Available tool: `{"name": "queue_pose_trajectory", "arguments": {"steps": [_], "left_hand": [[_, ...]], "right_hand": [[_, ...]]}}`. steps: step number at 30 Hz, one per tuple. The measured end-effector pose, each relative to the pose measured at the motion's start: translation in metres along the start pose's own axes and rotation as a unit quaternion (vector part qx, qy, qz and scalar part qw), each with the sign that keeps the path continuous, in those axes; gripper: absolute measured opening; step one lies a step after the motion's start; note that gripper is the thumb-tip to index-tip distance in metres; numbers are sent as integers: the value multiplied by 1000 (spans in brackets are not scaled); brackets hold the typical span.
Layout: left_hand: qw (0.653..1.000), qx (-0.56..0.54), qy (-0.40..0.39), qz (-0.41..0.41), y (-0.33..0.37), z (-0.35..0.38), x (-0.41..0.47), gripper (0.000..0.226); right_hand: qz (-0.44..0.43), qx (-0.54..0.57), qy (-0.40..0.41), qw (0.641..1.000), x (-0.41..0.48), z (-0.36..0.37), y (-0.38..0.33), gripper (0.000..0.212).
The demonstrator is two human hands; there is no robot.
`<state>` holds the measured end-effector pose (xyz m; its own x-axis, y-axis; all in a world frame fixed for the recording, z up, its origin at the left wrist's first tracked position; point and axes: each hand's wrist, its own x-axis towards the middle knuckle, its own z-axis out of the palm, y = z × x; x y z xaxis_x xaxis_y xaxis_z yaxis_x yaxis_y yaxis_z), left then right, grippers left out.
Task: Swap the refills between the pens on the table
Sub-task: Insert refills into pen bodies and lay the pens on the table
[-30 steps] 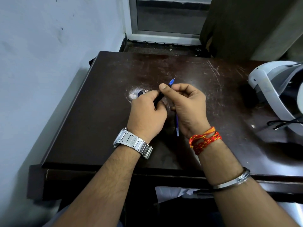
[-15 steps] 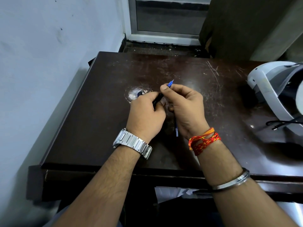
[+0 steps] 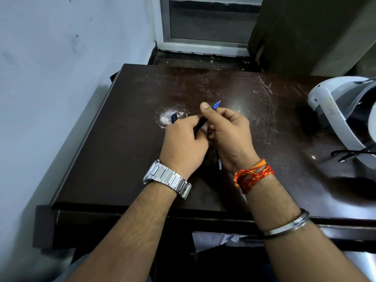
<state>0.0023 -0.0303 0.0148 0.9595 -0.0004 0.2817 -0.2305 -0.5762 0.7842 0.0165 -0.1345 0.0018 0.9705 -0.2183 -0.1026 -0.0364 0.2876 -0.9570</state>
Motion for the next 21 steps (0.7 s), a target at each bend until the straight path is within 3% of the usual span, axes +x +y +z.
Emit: {"name": "queue_pose_trajectory", "arguments": {"steps": [3, 10, 12, 15, 17, 21], "left_hand": [[1000, -9, 2, 4, -1, -2, 1, 19], [999, 18, 19, 27, -2, -2, 1, 21], [999, 18, 34, 26, -3, -3, 2, 16], [993, 64, 92, -27, -16, -10, 12, 10], [984, 104, 115, -88, -28, -15, 20, 18], [971, 112, 87, -194, -43, -18, 27, 21]], "right_hand": [[10, 17, -32, 999, 1, 0, 0, 16], [-54, -48, 21, 997, -2, 0, 2, 30], [-54, -54, 21, 997, -2, 1, 1, 24], [-37, -45, 47, 997, -1, 2, 2, 15], [-37, -58, 76, 995, 1, 1, 3, 17], [-46, -73, 85, 993, 2, 1, 8, 14]]}}
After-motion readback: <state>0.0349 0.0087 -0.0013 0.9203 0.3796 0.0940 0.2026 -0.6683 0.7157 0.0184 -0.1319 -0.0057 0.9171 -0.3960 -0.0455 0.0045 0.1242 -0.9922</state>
